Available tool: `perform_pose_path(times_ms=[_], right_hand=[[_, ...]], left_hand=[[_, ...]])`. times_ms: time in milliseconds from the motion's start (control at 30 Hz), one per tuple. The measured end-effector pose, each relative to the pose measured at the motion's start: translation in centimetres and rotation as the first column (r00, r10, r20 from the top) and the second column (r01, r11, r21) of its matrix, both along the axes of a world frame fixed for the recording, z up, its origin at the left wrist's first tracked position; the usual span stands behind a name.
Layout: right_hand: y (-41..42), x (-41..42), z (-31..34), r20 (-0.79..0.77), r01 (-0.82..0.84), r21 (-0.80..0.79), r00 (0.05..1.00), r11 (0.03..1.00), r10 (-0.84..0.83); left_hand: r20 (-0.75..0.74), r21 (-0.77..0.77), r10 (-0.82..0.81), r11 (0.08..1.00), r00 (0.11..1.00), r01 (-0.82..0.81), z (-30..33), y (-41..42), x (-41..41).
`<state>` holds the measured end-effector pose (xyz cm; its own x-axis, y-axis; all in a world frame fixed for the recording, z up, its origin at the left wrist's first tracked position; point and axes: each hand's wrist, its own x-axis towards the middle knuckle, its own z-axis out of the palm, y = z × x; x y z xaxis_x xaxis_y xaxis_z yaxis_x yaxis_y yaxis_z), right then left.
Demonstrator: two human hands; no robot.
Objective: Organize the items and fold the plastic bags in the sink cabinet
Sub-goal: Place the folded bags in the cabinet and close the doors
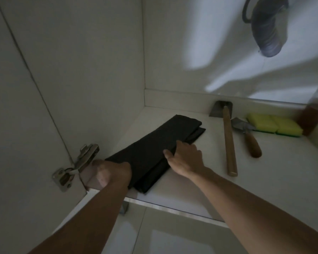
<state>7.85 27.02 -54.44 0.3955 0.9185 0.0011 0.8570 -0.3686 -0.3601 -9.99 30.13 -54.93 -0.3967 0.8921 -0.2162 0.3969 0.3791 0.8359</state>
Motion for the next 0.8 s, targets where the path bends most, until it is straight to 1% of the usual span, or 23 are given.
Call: perform_pose_path(times_ms=[33,67,133,200,233,267,300,333,367,433,533,667,733,800], right_hand=[[0.7,-0.4,-0.1,0.000,-0.012,-0.020,1.000,1.000,0.012],[1.3,-0.6,-0.2,0.006,-0.023,-0.028,1.000,0.999,0.024],[2.7,-0.5,-0.8,0.031,-0.045,-0.043,0.998,0.998,0.046],[3.8,0.0,-1.4,0.054,-0.071,-0.073,0.996,0.995,0.075],[4.3,0.4,-1.7,0.064,-0.082,-0.081,0.994,0.993,0.087],[4.8,0.7,-2.0,0.079,-0.082,-0.076,0.993,0.994,0.088],[5.1,1.0,-2.2,0.105,-0.069,-0.058,0.992,0.996,0.075],[5.4,1.2,-2.3,0.139,-0.043,-0.030,0.989,0.999,0.047],[5.6,1.2,-2.2,0.172,-0.015,0.004,0.985,1.000,0.014],[6.0,1.2,-2.3,0.218,-0.002,0.062,0.976,0.998,-0.012],[7.3,0.9,-2.5,0.235,-0.052,0.069,0.971,0.996,0.035],[9.0,0.5,-2.1,0.209,-0.117,0.001,0.971,0.993,0.114],[9.7,0.2,-1.9,0.210,-0.161,-0.047,0.963,0.986,0.167],[10.4,0.1,-1.9,0.196,-0.174,-0.074,0.963,0.982,0.186]], left_hand=[[-0.071,0.033,-0.050,0.998,0.996,0.052,0.0,-0.4,0.2],[-0.178,0.052,-0.103,0.992,0.979,0.114,0.0,-1.0,0.3],[-0.385,0.112,-0.171,0.967,0.907,0.230,-0.2,-1.5,0.4],[-0.622,0.184,-0.188,0.908,0.760,0.375,-1.5,-1.9,0.6],[-0.706,0.189,-0.193,0.876,0.681,0.443,-1.7,-2.3,0.8],[-0.783,0.139,-0.220,0.850,0.582,0.508,-2.0,-2.4,0.9],[-0.832,0.027,-0.285,0.836,0.475,0.548,-2.1,-2.5,0.9],[-0.859,-0.058,-0.330,0.823,0.392,0.565,-2.2,-2.4,1.0],[-0.859,-0.106,-0.364,0.815,0.361,0.570,-2.2,-2.2,1.1],[-0.828,-0.158,-0.418,0.814,0.374,0.559,-2.4,-1.8,1.3],[-0.778,-0.214,-0.474,0.817,0.412,0.535,-2.7,-1.0,1.8],[-0.764,-0.230,-0.466,0.843,0.446,0.487,-3.0,0.4,2.2],[-0.760,-0.213,-0.446,0.858,0.472,0.468,-3.3,1.0,2.1],[-0.756,-0.183,-0.426,0.867,0.497,0.464,-3.6,1.4,1.9]])
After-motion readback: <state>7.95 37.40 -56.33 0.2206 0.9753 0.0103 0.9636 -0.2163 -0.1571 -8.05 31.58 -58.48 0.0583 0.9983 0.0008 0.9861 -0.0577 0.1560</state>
